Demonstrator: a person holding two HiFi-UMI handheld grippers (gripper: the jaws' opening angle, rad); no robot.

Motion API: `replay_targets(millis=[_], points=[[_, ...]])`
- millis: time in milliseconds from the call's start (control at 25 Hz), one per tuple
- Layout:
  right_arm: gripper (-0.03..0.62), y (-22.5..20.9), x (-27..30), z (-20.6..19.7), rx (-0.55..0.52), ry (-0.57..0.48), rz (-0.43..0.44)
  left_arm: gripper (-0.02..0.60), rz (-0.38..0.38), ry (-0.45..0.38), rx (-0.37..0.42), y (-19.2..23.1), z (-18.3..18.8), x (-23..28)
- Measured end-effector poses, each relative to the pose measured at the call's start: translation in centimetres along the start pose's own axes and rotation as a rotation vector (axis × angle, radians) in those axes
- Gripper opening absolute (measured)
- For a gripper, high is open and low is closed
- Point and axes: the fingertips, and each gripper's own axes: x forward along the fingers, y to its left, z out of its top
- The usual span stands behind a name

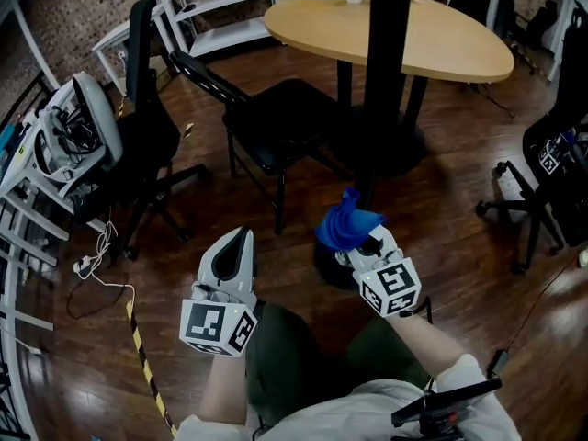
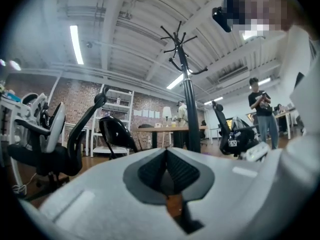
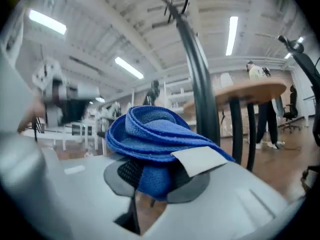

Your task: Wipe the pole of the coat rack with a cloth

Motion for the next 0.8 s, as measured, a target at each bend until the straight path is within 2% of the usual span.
replay_targets(millis=[40, 120, 240, 360, 520, 640, 800], points=[[0.100, 0.2, -1.9, 5.6, -0.001, -0.080, 0.020, 0.002, -0.010, -0.008, -0.005, -0.5, 0.1, 0.4], [0.100, 0.1, -5.2, 12.6, -0.032, -0.173, 0.038, 0.002, -0.028, -0.011, -0.010, -1.4, 0.3, 1.2], [0.101, -0.5, -7.1, 17.1, -0.079, -0.243, 0.093, 0.002, -0.043, -0.012, 0.026, -1.5, 1.6, 3.2], [0.100, 0.2, -8.1, 20.2, -0.127, -0.260, 0.112, 0.002, -0.046, -0.014, 0.063, -1.1, 5.8, 5.0], [0.100, 1.4, -9.5, 26.6, -0.088, -0.218, 0.145, 0.002, -0.054, -0.069, 0.053, -2.0, 17.2, 5.0], [0.100, 1.8, -11.7, 33.6, -0.057, -0.215, 0.127, 0.002, -0.029, -0.052, 0.064, -3.5, 25.4, 4.1], [0.100, 1.0, -16.4, 42.6, -0.033, -0.138, 0.099, 0.002, -0.036, -0.026, 0.040, -7.1, 36.2, 1.7]])
